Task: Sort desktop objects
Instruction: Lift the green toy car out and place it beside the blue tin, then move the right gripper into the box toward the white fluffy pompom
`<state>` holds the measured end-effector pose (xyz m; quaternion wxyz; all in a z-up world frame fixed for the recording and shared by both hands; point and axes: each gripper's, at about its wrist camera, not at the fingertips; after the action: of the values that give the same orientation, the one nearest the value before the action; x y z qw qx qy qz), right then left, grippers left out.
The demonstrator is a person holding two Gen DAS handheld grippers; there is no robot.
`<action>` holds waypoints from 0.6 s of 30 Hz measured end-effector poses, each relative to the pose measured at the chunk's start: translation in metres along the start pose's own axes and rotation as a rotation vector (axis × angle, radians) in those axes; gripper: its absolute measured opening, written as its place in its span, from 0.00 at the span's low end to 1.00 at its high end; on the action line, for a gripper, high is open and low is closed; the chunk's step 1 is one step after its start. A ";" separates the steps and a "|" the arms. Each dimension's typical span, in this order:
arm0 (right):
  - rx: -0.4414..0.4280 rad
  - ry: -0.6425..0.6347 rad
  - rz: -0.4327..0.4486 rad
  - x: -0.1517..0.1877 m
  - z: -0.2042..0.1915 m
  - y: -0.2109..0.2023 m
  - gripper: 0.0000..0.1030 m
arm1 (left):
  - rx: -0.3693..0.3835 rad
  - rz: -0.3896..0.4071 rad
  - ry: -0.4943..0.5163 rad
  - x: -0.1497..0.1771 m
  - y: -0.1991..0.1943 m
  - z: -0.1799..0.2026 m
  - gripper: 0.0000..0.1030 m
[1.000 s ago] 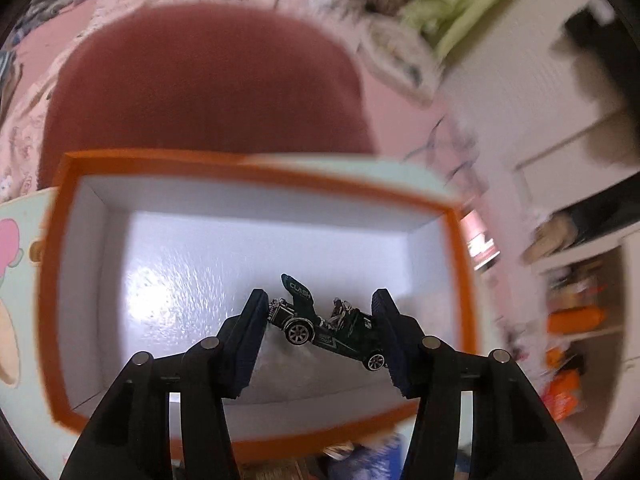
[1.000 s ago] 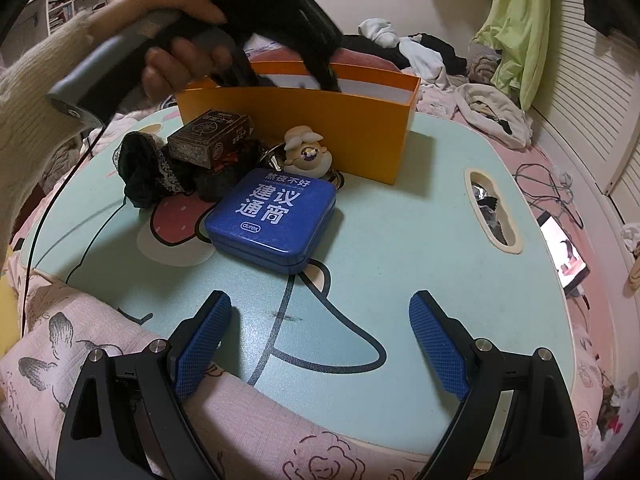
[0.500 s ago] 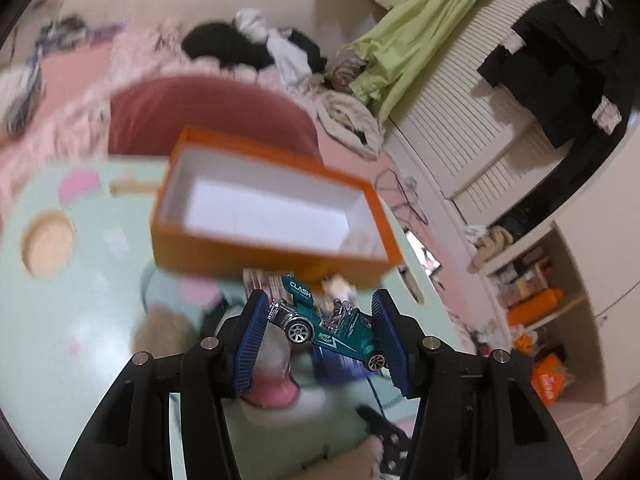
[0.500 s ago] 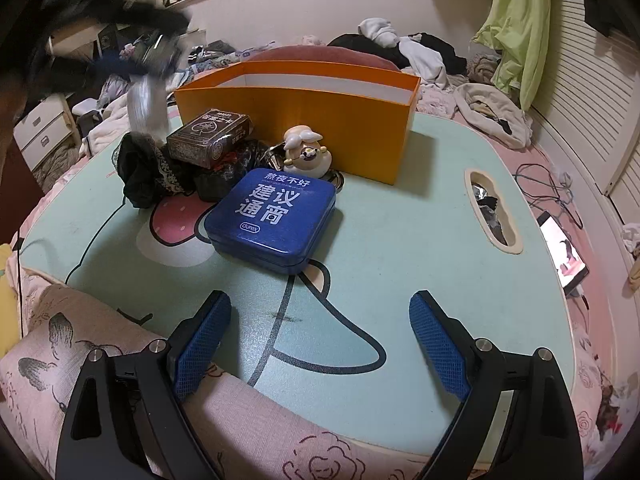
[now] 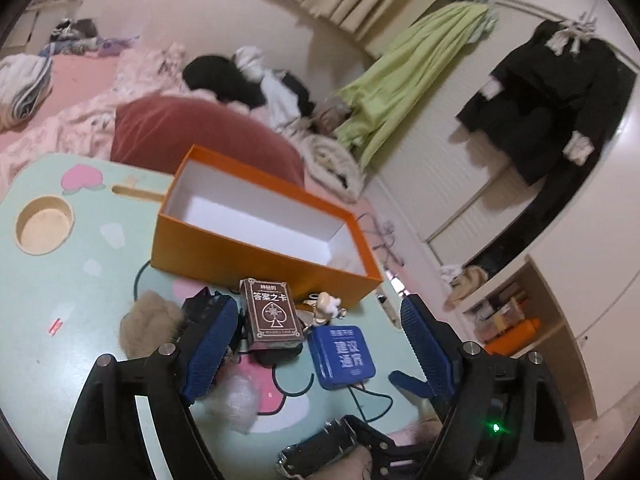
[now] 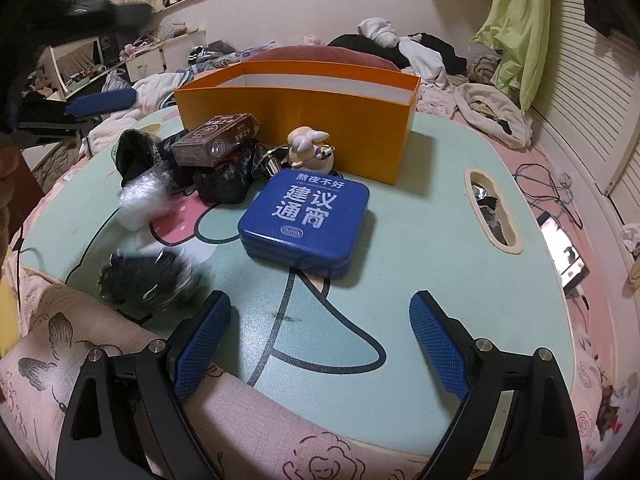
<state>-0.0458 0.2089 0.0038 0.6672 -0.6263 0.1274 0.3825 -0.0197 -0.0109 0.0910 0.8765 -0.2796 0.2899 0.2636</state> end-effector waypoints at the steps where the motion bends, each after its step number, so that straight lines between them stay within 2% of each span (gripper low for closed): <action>1: 0.000 0.000 0.000 0.000 0.000 0.000 0.88 | -0.006 -0.010 0.016 0.003 -0.004 0.001 0.81; 6: 0.000 0.000 -0.001 0.000 0.000 0.000 0.88 | -0.123 -0.148 0.144 0.039 -0.020 0.000 0.81; 8: 0.000 0.000 -0.001 0.000 0.000 0.001 0.88 | -0.179 -0.239 0.201 0.061 -0.021 -0.004 0.81; 11: -0.001 0.000 -0.001 0.000 0.000 0.001 0.88 | -0.214 -0.339 0.222 0.084 -0.016 -0.013 0.81; 13: -0.001 -0.001 -0.001 0.000 0.000 0.001 0.88 | -0.258 -0.362 0.221 0.090 -0.006 -0.019 0.81; 16: 0.000 -0.001 0.000 0.000 0.001 0.000 0.88 | -0.299 -0.340 0.250 0.086 0.011 -0.017 0.82; 18: 0.002 0.007 -0.005 0.000 0.002 0.001 0.90 | -0.373 -0.343 0.289 0.086 0.023 -0.016 0.82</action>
<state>-0.0472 0.2112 0.0036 0.6681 -0.6274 0.1287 0.3787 0.0195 0.0210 0.0161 0.7913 -0.5154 0.3071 0.1178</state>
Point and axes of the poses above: each gripper's, at about its wrist camera, not at the fingertips, and y roughly the way its jaws point, z to its right, x to its underside, and after that the axes turned 15 degrees about x, right-handed
